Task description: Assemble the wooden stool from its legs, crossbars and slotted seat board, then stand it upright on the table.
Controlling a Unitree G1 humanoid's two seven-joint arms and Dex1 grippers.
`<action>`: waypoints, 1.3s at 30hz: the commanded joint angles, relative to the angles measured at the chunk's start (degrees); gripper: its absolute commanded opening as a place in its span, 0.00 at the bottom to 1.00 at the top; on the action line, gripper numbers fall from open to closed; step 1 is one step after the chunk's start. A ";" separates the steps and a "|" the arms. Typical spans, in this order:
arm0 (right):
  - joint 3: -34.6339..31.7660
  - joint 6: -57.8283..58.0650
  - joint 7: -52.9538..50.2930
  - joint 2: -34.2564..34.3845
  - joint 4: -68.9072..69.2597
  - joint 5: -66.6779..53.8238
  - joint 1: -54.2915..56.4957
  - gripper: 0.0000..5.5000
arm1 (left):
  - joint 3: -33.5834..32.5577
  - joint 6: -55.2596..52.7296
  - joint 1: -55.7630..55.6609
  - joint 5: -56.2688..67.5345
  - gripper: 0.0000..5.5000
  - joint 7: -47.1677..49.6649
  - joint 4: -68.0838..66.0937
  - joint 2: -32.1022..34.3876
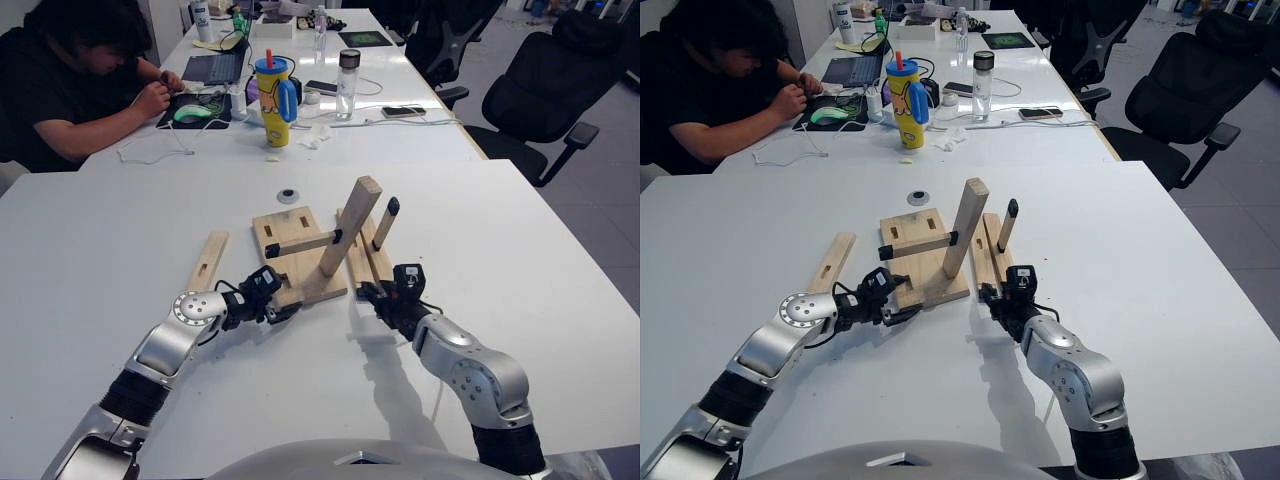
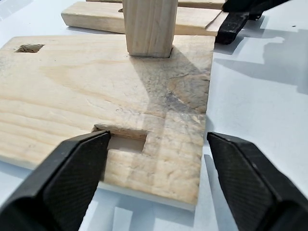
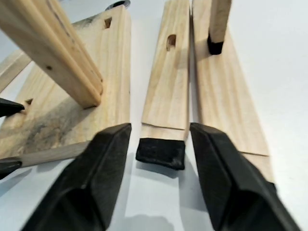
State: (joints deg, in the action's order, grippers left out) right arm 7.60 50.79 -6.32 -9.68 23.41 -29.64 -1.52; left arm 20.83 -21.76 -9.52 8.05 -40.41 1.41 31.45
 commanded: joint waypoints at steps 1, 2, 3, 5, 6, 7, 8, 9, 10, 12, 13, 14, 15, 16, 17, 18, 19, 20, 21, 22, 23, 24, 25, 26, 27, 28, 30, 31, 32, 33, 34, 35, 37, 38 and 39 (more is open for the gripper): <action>2.15 -0.27 -0.45 0.59 -4.54 5.51 6.06 0.56 | 3.60 -10.04 6.79 -6.10 0.68 0.98 -13.34 4.12; 2.72 -0.57 -0.55 0.47 -5.45 6.90 7.08 0.59 | 3.57 -10.12 6.67 -5.93 0.68 1.00 -13.40 3.79; 3.08 -0.81 -0.52 0.38 -6.04 7.96 7.77 0.62 | 3.63 -10.17 6.46 -5.86 0.68 1.05 -13.53 3.50; 3.63 -0.94 -0.36 1.31 -7.59 9.43 8.48 0.68 | 3.79 -10.26 6.33 -5.76 0.68 1.26 -13.58 3.01; 3.81 -1.09 -0.02 1.95 -8.51 9.84 8.54 0.70 | 3.84 -10.36 6.36 -5.67 0.68 1.37 -13.45 2.82; 4.33 -1.35 0.30 2.17 -9.43 10.57 8.78 0.71 | 3.92 -10.39 6.36 -5.61 0.68 1.41 -13.42 2.69; 4.61 -1.78 0.53 2.45 -10.68 11.40 9.16 0.71 | 3.97 -10.33 6.47 -5.58 0.68 1.47 -13.44 2.61; 4.69 -2.28 0.72 2.76 -12.17 12.21 9.71 0.71 | 4.04 -10.23 6.50 -5.56 0.68 1.48 -13.59 2.50; 4.37 -2.64 0.68 3.25 -13.70 12.69 10.28 0.71 | 4.22 -10.15 6.40 -5.63 0.68 1.45 -13.70 2.37; 3.79 -3.46 0.99 4.71 -16.69 13.16 11.39 0.71 | 4.31 -10.02 6.15 -5.60 0.68 1.42 -13.84 2.11; 3.93 -4.06 1.20 5.21 -17.93 13.53 11.94 0.71 | 4.40 -10.00 5.96 -5.64 0.68 1.43 -13.90 1.98; 3.99 -4.54 1.21 5.59 -18.82 13.91 12.38 0.71 | 4.34 -10.02 5.82 -5.61 0.68 1.53 -13.96 1.81; 3.93 -4.70 1.08 5.78 -19.56 14.36 12.71 0.71 | 4.48 -10.01 5.58 -5.66 0.68 1.47 -14.06 1.69; 3.67 -4.75 0.96 5.94 -20.22 14.81 12.97 0.71 | 4.50 -10.06 5.49 -5.59 0.68 1.48 -14.01 1.54; 3.17 -4.62 0.80 6.14 -20.90 15.04 13.18 0.71 | 4.52 -10.08 5.48 -5.53 0.68 1.52 -13.94 1.43; 2.83 -4.46 0.76 6.01 -21.67 15.41 13.46 0.68 | 4.69 -10.18 5.57 -5.51 0.68 1.52 -13.73 1.33; 2.58 -4.34 0.74 5.95 -22.28 15.64 13.71 0.66 | 4.80 -10.26 5.64 -5.48 0.68 1.53 -13.56 1.24; 2.55 -3.97 0.92 5.86 -22.94 15.80 14.04 0.63 | 4.88 -10.30 5.72 -5.48 0.68 1.59 -13.47 1.14; 2.61 -3.51 1.29 5.85 -23.47 15.83 14.28 0.59 | 4.96 -10.34 5.78 -5.50 0.68 1.65 -13.37 1.02; 2.53 -3.05 1.61 6.06 -23.35 15.82 14.21 0.56 | 5.01 -10.34 5.73 -5.49 0.68 1.62 -13.38 0.87; 2.34 -2.37 1.78 6.05 -22.47 15.76 13.68 0.53 | 5.06 -10.27 5.64 -5.54 0.68 1.61 -13.43 0.76; 2.13 -1.80 2.03 5.88 -21.67 15.77 13.22 0.49 | 4.80 -10.37 5.73 -5.36 0.68 1.74 -13.24 0.66; 1.85 -1.20 2.23 5.86 -21.39 15.72 13.02 0.46 | 4.54 -10.44 5.93 -5.22 0.68 1.90 -13.07 0.65; 1.58 -0.38 2.38 5.83 -21.41 15.72 13.03 0.43 | 4.36 -10.52 6.14 -5.16 0.68 2.07 -12.91 0.67; 1.37 0.09 2.46 5.69 -21.76 16.03 13.28 0.40 | 4.32 -10.54 6.25 -5.12 0.68 2.11 -12.86 0.63; 1.37 0.69 2.70 5.64 -22.70 16.31 13.85 0.40 | 4.36 -10.50 6.34 -5.11 0.68 2.15 -12.88 0.58; 1.66 2.08 2.88 5.52 -24.84 17.18 15.13 0.40 | 4.43 -10.44 6.34 -5.08 0.68 2.33 -13.01 0.37; 1.78 2.78 3.02 5.68 -26.00 17.40 15.91 0.40 | 4.40 -10.44 6.36 -5.01 0.68 2.50 -13.04 0.27; 1.99 2.83 3.26 5.72 -26.81 17.67 16.64 0.40 | 4.37 -10.48 6.31 -4.95 0.68 2.66 -13.05 0.16; 2.44 2.48 3.45 5.66 -27.64 18.26 17.39 0.40 | 4.32 -10.49 6.25 -4.88 0.68 2.75 -13.08 0.06; 2.88 2.30 3.94 5.60 -28.66 18.72 17.98 0.40 | 4.33 -10.44 6.21 -4.85 0.68 2.86 -13.13 -0.04; 3.17 1.73 4.97 5.54 -29.46 18.86 18.19 0.40 | 4.49 -10.29 6.10 -4.94 0.68 2.87 -13.20 -0.11; 3.24 0.79 6.48 5.64 -30.21 18.86 17.83 0.38 | 4.84 -9.57 5.99 -5.16 0.68 2.66 -13.14 -0.09; 3.24 0.38 6.95 5.65 -30.22 18.85 17.35 0.38 | 5.01 -8.42 6.01 -5.35 0.68 2.38 -12.87 0.06; 3.44 -0.49 7.29 5.46 -29.90 19.16 16.77 0.38 | 4.87 -7.13 5.89 -5.38 0.68 2.10 -12.55 0.23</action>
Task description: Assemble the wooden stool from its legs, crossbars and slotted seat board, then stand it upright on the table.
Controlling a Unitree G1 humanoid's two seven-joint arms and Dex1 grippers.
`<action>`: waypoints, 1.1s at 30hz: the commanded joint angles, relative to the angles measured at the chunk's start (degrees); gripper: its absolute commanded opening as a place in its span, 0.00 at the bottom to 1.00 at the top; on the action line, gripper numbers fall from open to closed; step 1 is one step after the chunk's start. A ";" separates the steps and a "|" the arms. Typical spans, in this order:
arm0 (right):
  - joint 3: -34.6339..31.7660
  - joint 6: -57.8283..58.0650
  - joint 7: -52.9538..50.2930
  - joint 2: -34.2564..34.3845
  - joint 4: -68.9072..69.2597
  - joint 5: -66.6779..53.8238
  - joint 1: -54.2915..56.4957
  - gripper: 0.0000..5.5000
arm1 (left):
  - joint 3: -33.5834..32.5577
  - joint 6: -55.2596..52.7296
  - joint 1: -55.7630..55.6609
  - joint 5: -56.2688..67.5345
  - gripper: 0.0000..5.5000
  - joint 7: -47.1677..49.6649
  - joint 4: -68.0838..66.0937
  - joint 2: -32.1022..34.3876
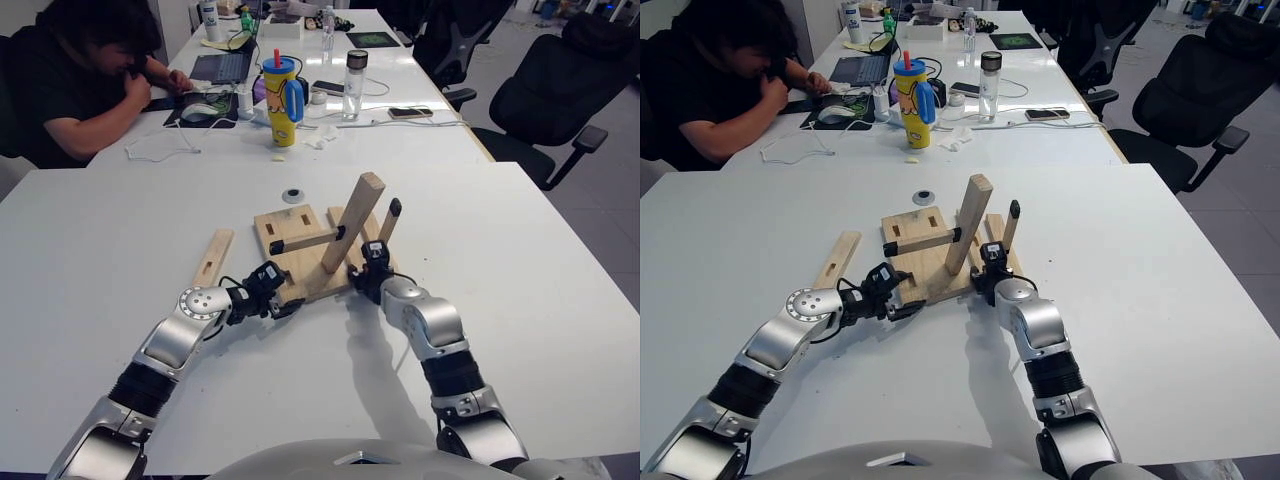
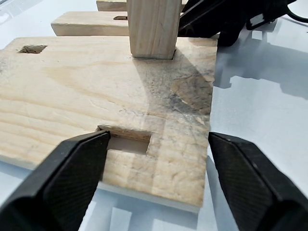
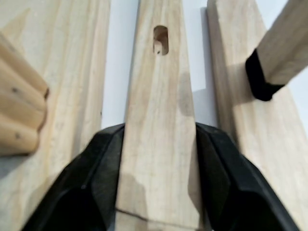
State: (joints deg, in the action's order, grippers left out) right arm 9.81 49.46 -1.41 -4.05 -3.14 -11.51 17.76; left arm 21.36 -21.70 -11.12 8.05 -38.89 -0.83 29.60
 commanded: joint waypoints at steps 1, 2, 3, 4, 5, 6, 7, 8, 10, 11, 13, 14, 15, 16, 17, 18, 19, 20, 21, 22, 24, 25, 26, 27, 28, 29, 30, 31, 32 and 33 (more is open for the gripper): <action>0.85 0.12 2.69 0.05 -3.08 0.80 -2.99 0.38 | 4.08 -5.67 7.34 -5.51 0.68 0.41 -9.93 2.38; 0.43 -1.28 2.77 0.28 -2.75 0.79 -3.32 0.38 | 3.94 -4.39 7.12 -5.68 0.68 0.07 -9.76 2.78; -0.11 -2.83 2.83 0.55 -2.21 0.84 -3.60 0.38 | 3.75 -2.94 6.75 -6.00 0.68 -0.17 -9.92 3.16; -0.89 -4.80 3.03 1.08 -1.51 0.62 -3.76 0.38 | 3.23 -0.63 6.28 -6.29 0.68 -0.21 -10.32 3.36; -1.32 -6.76 3.16 1.36 -0.68 0.77 -3.83 0.38 | 2.42 1.35 5.91 -6.16 0.68 -0.32 -10.57 3.35; -1.68 -8.59 3.09 1.48 0.14 1.11 -3.76 0.38 | 1.52 3.61 5.66 -5.96 0.68 -0.51 -10.56 3.43; -2.53 -10.69 3.44 2.07 0.92 0.59 -3.60 0.38 | 0.52 6.03 5.51 -5.68 0.68 -0.62 -10.44 3.60; -3.18 -12.66 3.63 2.41 1.91 0.35 -3.36 0.38 | -0.68 8.14 5.41 -5.04 0.68 -0.85 -10.33 3.77; -4.22 -15.60 4.25 2.93 3.61 0.01 -2.99 0.38 | -2.70 11.18 5.34 -4.23 0.68 -1.50 -10.58 4.47; -4.71 -16.81 4.61 3.17 4.66 -0.14 -2.91 0.38 | -3.39 12.13 5.41 -4.04 0.68 -2.27 -10.93 5.05; -5.69 -18.14 4.80 3.65 6.22 -0.39 -2.75 0.38 | -4.12 14.16 5.66 -4.24 0.68 -3.96 -11.40 6.26; -6.16 -18.81 4.85 3.80 7.08 -0.43 -2.66 0.38 | -4.73 15.23 5.83 -4.15 0.68 -4.57 -11.40 6.60; -6.35 -19.10 4.79 3.58 8.00 -0.09 -2.45 0.38 | -5.31 15.86 6.02 -3.76 0.68 -5.37 -11.25 6.87; -6.60 -19.04 4.77 3.43 8.84 -0.10 -2.10 0.38 | -5.62 16.76 6.07 -3.83 0.68 -5.84 -11.21 7.14; -7.19 -18.78 4.61 3.32 9.93 -0.41 -1.37 0.38 | -5.89 17.55 6.01 -4.00 0.68 -6.06 -11.13 7.29; -7.79 -18.43 4.55 3.07 10.96 -0.72 -0.42 0.38 | -5.87 17.91 6.00 -3.69 0.68 -7.02 -10.67 7.30; -8.38 -17.79 4.67 2.89 11.83 -1.17 0.74 0.38 | -5.93 18.46 5.93 -3.43 0.68 -7.68 -10.24 7.10; -9.04 -17.33 4.84 2.84 12.42 -1.71 1.92 0.38 | -5.81 18.41 6.00 -2.97 0.68 -8.56 -9.66 6.92; -9.58 -17.00 4.93 2.71 12.75 -1.96 2.99 0.38 | -5.07 18.49 6.18 -3.07 0.68 -9.70 -9.19 6.96; -10.27 -16.53 5.00 2.56 12.90 -2.30 4.20 0.38 | -4.01 18.87 6.18 -4.05 0.68 -10.38 -9.36 6.95; -11.67 -15.88 5.29 2.13 12.70 -2.73 6.44 0.38 | -1.27 20.13 6.20 -6.47 0.68 -12.14 -9.93 7.09; -12.26 -15.68 5.53 1.87 12.25 -2.89 7.36 0.37 | 0.09 21.19 6.01 -7.90 0.68 -12.82 -10.34 7.21; -12.87 -15.55 5.65 1.74 11.81 -3.20 7.97 0.38 | 1.06 22.23 5.68 -9.09 0.68 -13.21 -10.71 7.36; -13.24 -15.50 5.76 1.55 11.46 -3.42 8.28 0.37 | 1.55 23.40 5.12 -10.19 0.68 -13.09 -11.45 7.40; -13.37 -15.49 5.85 1.40 11.23 -3.54 8.39 0.37 | 1.59 24.37 4.63 -10.84 0.68 -12.72 -12.16 7.36; -13.52 -15.46 5.96 1.26 11.09 -3.67 8.38 0.38 | 1.43 25.24 4.17 -11.15 0.68 -12.55 -12.85 7.38; -13.73 -15.37 6.00 1.18 11.05 -3.74 8.28 0.37 | 1.08 26.25 3.63 -11.42 0.68 -12.15 -13.70 7.38; -13.89 -15.31 6.03 1.15 11.10 -3.76 8.15 0.37 | 0.80 27.05 3.24 -11.32 0.68 -12.14 -14.43 7.41; -14.08 -15.26 6.07 1.17 11.15 -3.83 8.08 0.37 | 0.71 28.04 2.92 -11.15 0.68 -12.44 -15.11 7.37; -14.26 -15.24 6.06 1.22 11.19 -3.87 8.07 0.37 | 0.98 29.24 2.67 -11.31 0.68 -12.94 -15.83 7.40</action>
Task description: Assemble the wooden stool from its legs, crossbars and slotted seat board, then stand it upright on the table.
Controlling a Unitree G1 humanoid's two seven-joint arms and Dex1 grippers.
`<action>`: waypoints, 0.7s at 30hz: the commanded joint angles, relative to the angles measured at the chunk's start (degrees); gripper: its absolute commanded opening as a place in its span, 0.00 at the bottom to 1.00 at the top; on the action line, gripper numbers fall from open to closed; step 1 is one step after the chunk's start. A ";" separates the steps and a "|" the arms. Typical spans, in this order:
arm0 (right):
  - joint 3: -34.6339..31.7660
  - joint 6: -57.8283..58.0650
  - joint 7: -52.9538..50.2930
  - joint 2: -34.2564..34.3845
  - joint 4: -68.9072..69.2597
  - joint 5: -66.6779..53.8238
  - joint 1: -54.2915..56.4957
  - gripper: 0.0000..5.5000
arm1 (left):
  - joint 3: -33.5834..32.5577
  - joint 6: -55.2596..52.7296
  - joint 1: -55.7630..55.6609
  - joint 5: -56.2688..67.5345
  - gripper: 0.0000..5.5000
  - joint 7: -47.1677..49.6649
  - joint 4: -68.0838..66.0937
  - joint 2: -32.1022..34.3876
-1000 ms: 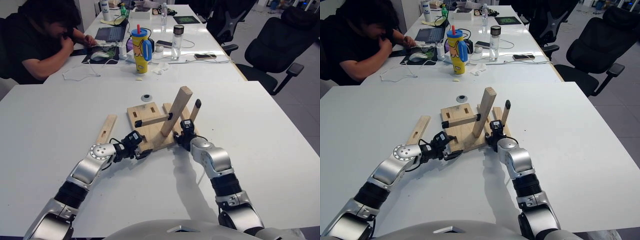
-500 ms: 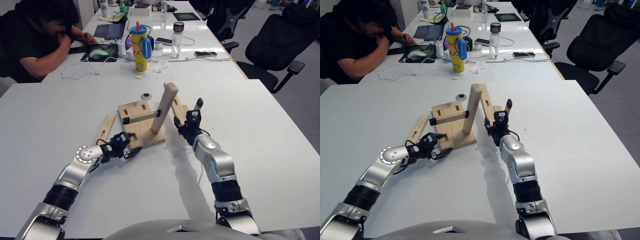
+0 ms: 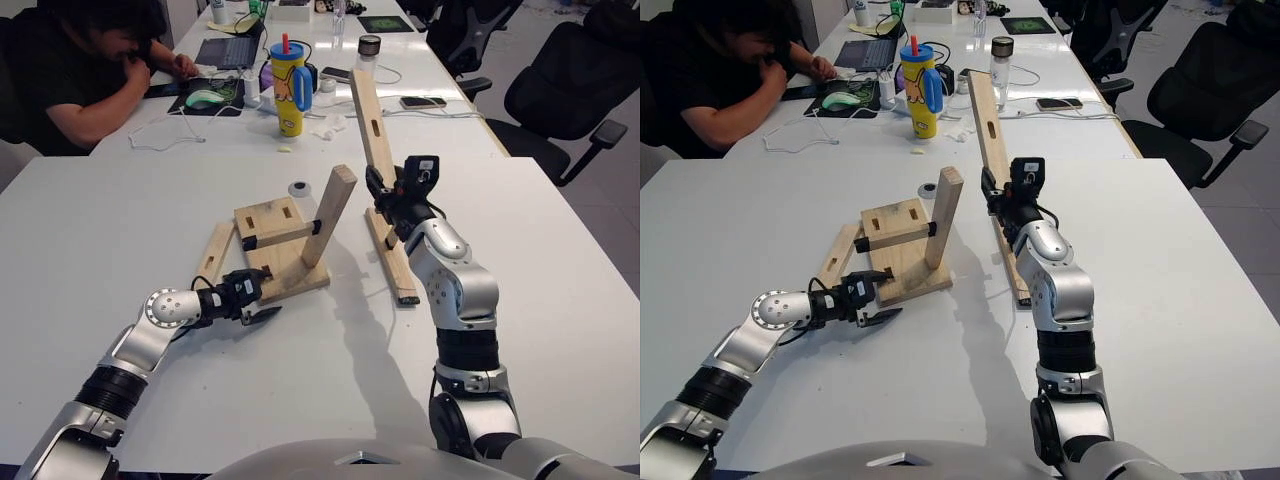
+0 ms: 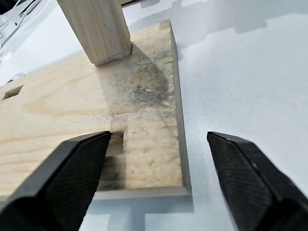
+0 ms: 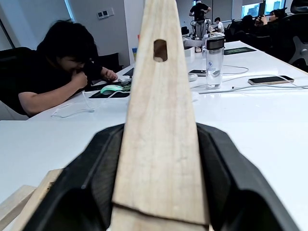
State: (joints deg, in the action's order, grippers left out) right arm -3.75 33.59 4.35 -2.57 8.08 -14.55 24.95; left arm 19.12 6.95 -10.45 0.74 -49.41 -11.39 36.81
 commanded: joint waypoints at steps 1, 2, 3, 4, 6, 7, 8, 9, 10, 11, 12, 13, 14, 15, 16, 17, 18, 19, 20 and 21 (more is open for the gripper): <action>-0.99 0.57 0.27 -0.18 -0.04 -0.90 1.03 0.37 | 3.72 2.24 1.65 -5.08 0.68 -2.33 -6.20 0.41; -1.36 0.44 0.24 -0.05 -0.09 -1.11 1.23 0.37 | 4.01 3.60 1.38 -6.00 0.68 -2.14 -7.01 0.61; -1.78 -0.36 0.41 -0.01 -0.09 -1.31 1.61 0.37 | 3.15 4.34 1.41 -5.27 0.68 -2.00 -6.72 0.73; -2.46 -1.17 0.62 0.05 0.10 -1.83 1.99 0.37 | 1.75 4.46 1.57 -3.74 0.68 -1.85 -5.67 0.81; -3.33 -3.20 1.76 -0.20 0.59 -2.83 2.83 0.38 | -2.79 0.02 2.51 3.77 0.68 -2.96 -0.90 0.54; -3.00 -4.41 2.67 -0.83 0.76 -2.64 3.05 0.37 | -4.89 -4.04 2.94 8.47 0.68 -4.03 1.60 0.10; -2.61 -5.90 4.21 -1.16 0.83 -2.98 3.26 0.37 | -7.35 -8.30 3.58 13.77 0.68 -5.40 4.49 0.21; -2.51 -7.44 5.15 -1.24 0.52 -3.22 3.52 0.37 | -9.55 -13.21 4.46 19.03 0.68 -7.17 7.29 0.85; -2.63 -8.31 6.32 -1.33 0.15 -3.92 3.79 0.37 | -11.01 -16.64 5.33 22.33 0.68 -8.74 9.48 1.87; -3.07 -8.37 7.58 -1.49 0.06 -5.13 4.09 0.37 | -12.80 -19.82 6.24 25.52 0.68 -10.30 11.48 3.12; -3.74 -8.26 8.93 -1.68 0.21 -6.71 4.31 0.37 | -14.48 -23.61 7.26 28.91 0.68 -12.06 13.55 4.59; -4.80 -7.86 10.28 -1.57 0.71 -9.20 4.58 0.37 | -15.80 -26.31 8.43 31.28 0.68 -13.74 15.38 6.20; -5.90 -7.38 12.08 -1.49 1.42 -12.36 4.95 0.37 | -17.33 -29.06 9.87 33.69 0.68 -15.43 17.12 7.98; -7.14 -6.27 13.96 -1.49 2.41 -16.30 5.29 0.37 | -19.05 -31.85 11.78 36.20 0.68 -17.27 18.86 9.94; -8.50 -4.48 15.48 -1.60 3.25 -20.61 5.77 0.37 | -20.81 -34.12 13.73 38.38 0.68 -19.05 20.39 11.80; -9.55 -1.36 17.19 -2.37 4.18 -25.63 6.13 0.37 | -23.01 -36.18 15.41 40.51 0.68 -20.24 21.80 13.27; -10.36 2.13 18.91 -3.59 5.13 -30.45 6.37 0.37 | -25.56 -38.46 16.43 43.17 0.68 -20.94 23.00 14.32; -11.63 6.42 20.47 -5.20 6.10 -36.87 6.54 0.37 | -28.70 -40.87 16.34 46.91 0.68 -21.27 24.22 14.90; -12.75 9.98 21.88 -7.24 7.25 -42.26 6.39 0.37 | -31.32 -43.76 14.89 51.34 0.71 -21.08 25.26 15.09; -13.67 12.52 22.63 -8.89 8.02 -46.34 6.23 0.37 | -32.99 -46.01 13.32 54.94 0.72 -20.92 26.09 15.14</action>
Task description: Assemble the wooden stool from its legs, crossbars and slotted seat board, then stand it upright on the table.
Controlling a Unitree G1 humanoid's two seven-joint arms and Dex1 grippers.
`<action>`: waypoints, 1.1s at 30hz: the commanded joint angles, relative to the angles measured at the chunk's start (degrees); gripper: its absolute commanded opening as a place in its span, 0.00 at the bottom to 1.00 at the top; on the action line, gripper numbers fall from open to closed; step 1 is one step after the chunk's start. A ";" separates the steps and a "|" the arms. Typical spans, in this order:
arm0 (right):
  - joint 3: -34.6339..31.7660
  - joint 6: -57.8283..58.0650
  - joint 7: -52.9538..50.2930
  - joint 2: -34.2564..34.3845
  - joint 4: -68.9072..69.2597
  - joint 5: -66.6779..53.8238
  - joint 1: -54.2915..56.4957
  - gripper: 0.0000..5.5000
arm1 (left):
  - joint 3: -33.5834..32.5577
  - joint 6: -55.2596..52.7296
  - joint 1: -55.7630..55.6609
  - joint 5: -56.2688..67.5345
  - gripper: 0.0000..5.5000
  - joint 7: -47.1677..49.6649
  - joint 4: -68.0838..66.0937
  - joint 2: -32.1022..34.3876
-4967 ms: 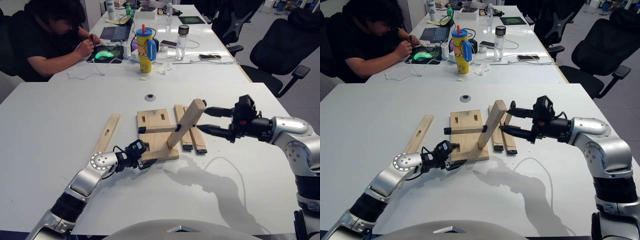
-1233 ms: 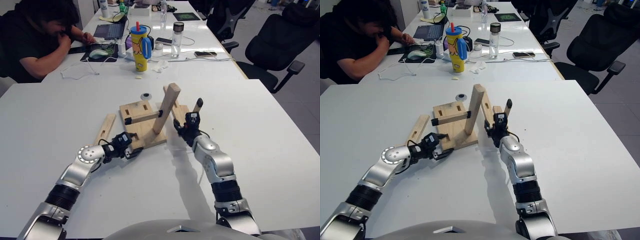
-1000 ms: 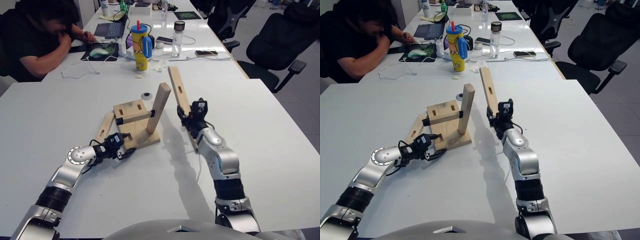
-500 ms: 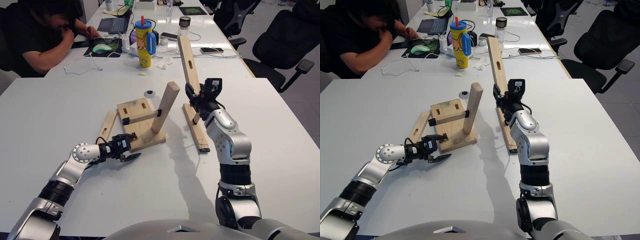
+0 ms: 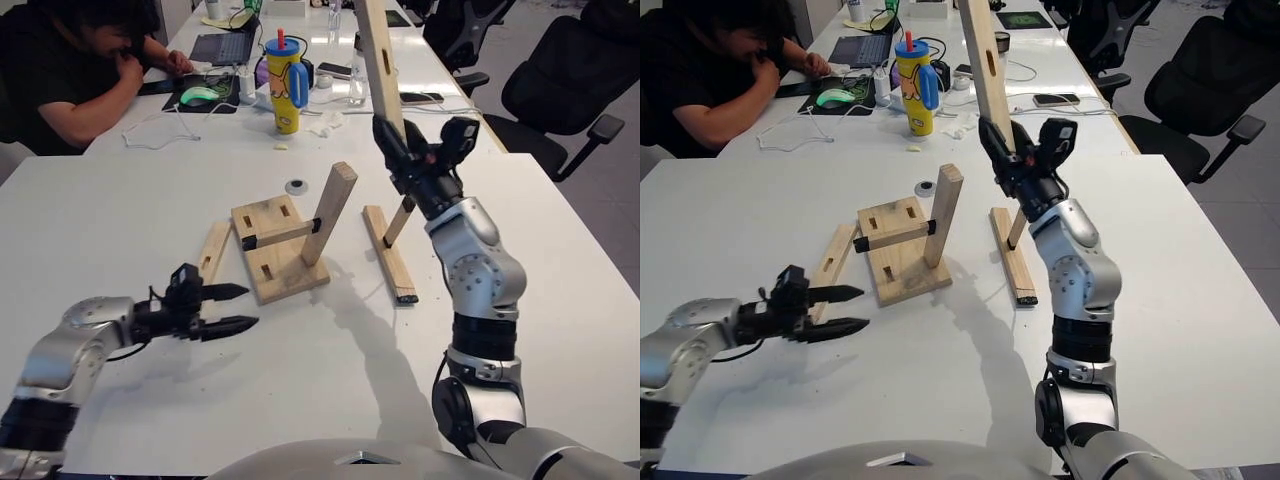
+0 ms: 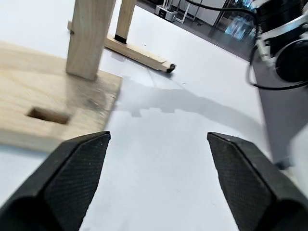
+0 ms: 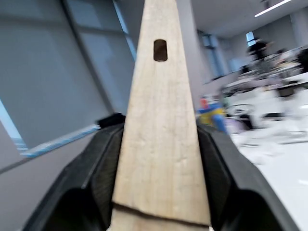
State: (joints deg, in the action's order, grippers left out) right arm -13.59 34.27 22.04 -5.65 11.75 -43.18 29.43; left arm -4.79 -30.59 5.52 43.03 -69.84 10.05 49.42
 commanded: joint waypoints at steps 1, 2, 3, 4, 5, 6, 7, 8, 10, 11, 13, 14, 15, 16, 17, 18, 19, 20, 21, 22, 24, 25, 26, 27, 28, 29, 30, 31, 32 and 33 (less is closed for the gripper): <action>-4.53 14.99 6.08 -7.92 4.92 -22.46 1.62 0.37 | -10.85 -10.28 -4.51 16.96 0.75 0.31 5.91 2.22; -5.15 17.78 6.72 -9.80 5.07 -26.93 1.51 0.37 | -12.40 -11.70 -6.49 20.83 0.78 2.22 6.97 1.52; -5.58 20.24 7.35 -11.43 5.06 -31.19 1.26 0.37 | -13.44 -12.88 -8.15 24.06 0.81 3.96 7.90 0.97; -5.25 22.33 8.05 -13.16 5.63 -33.56 0.49 0.37 | -14.36 -13.95 -11.15 27.86 0.84 7.27 7.82 -0.16; -4.79 23.59 8.18 -14.18 6.03 -35.28 -0.05 0.37 | -14.89 -14.77 -13.47 30.75 0.86 9.79 7.45 -0.94; -4.16 24.59 7.75 -14.43 6.43 -38.14 -0.44 0.37 | -15.42 -15.08 -15.93 33.33 0.89 12.39 6.65 -1.95; -3.47 25.08 7.02 -14.37 6.83 -40.64 -0.71 0.37 | -15.70 -15.52 -18.64 35.47 0.92 15.15 5.25 -2.92; -2.63 25.34 6.42 -14.19 7.19 -42.43 -1.02 0.37 | -15.58 -16.43 -20.56 37.12 0.94 16.81 4.37 -3.26; -1.16 25.69 5.66 -14.36 7.54 -44.86 -1.67 0.37 | -14.51 -18.03 -23.70 38.14 0.98 19.52 3.25 -3.65; -0.39 25.92 5.62 -14.49 7.53 -45.38 -2.05 0.37 | -13.64 -18.84 -25.06 38.27 0.98 20.24 2.92 -3.86; 1.07 26.36 5.80 -15.03 7.17 -46.42 -2.65 0.37 | -12.61 -20.14 -27.03 38.62 0.98 21.46 2.80 -4.52; 1.72 26.71 6.19 -15.36 7.09 -46.68 -3.11 0.37 | -12.16 -20.64 -27.91 38.76 0.98 21.79 2.75 -4.94; 2.46 27.22 6.85 -15.88 7.14 -47.04 -3.67 0.37 | -11.82 -21.14 -28.72 38.82 0.98 22.00 2.56 -5.34; 3.35 27.95 7.98 -16.57 7.48 -46.98 -4.47 0.37 | -11.56 -21.39 -29.44 38.72 0.98 21.94 2.25 -5.83; 4.16 28.50 9.00 -17.20 7.80 -46.69 -5.12 0.37 | -11.47 -21.73 -30.03 38.91 0.98 21.84 1.88 -6.26; 4.87 28.93 10.06 -17.77 8.06 -46.31 -5.68 0.37 | -11.51 -22.05 -30.48 39.27 0.98 21.81 1.78 -6.57; 5.42 29.18 11.17 -18.35 8.30 -45.74 -6.25 0.37 | -11.45 -22.41 -31.02 39.54 0.98 21.70 1.76 -6.89; 5.77 29.30 12.18 -18.94 8.36 -45.33 -6.71 0.37 | -11.40 -22.80 -31.49 39.72 0.98 21.58 1.79 -7.07; 6.06 29.42 13.21 -19.58 8.54 -44.95 -7.24 0.37 | -11.34 -23.10 -31.92 39.75 0.98 21.55 1.74 -7.20; 6.38 29.55 14.32 -20.31 8.69 -44.42 -7.70 0.37 | -11.60 -23.42 -32.41 40.20 0.98 21.47 1.39 -7.35; 6.87 29.87 16.14 -21.44 8.72 -43.95 -8.31 0.37 | -12.30 -24.33 -33.17 41.39 0.95 21.43 0.30 -7.40; 7.02 30.07 16.93 -21.99 8.69 -44.08 -8.59 0.37 | -12.49 -24.68 -33.50 41.45 0.93 21.37 -0.20 -7.19; 7.12 30.19 17.57 -22.49 8.64 -44.14 -8.88 0.37 | -12.58 -25.04 -33.79 41.40 0.90 21.12 -0.62 -6.92; 7.31 30.18 18.22 -22.98 8.57 -43.89 -9.12 0.37 | -12.71 -25.48 -34.06 41.50 0.87 20.73 -0.97 -6.64; 7.58 30.12 18.93 -23.47 8.46 -43.37 -9.27 0.37 | -12.87 -25.93 -34.31 41.68 0.84 20.61 -1.29 -6.43; 7.84 29.96 19.51 -23.84 8.32 -42.77 -9.34 0.37 | -13.01 -26.46 -34.51 42.07 0.82 20.50 -1.55 -6.33; 8.02 29.77 19.88 -24.01 8.23 -42.26 -9.43 0.37 | -13.06 -26.98 -34.69 42.24 0.78 20.05 -1.68 -6.20; 8.13 29.60 20.22 -24.09 8.26 -41.82 -9.60 0.37 | -13.08 -27.64 -34.81 42.57 0.75 19.80 -1.81 -6.10; 8.23 29.42 20.44 -24.09 8.22 -41.41 -9.74 0.37 | -12.98 -28.23 -34.84 42.58 0.73 19.40 -1.90 -5.90; 8.30 29.28 20.52 -24.07 8.36 -41.25 -9.96 0.37 | -12.90 -28.81 -34.76 42.47 0.71 19.01 -1.97 -5.63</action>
State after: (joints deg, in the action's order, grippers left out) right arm -5.59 64.14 41.75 -29.17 19.70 -85.52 19.78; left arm -17.29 -57.90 -27.89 85.15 -49.91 8.11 42.22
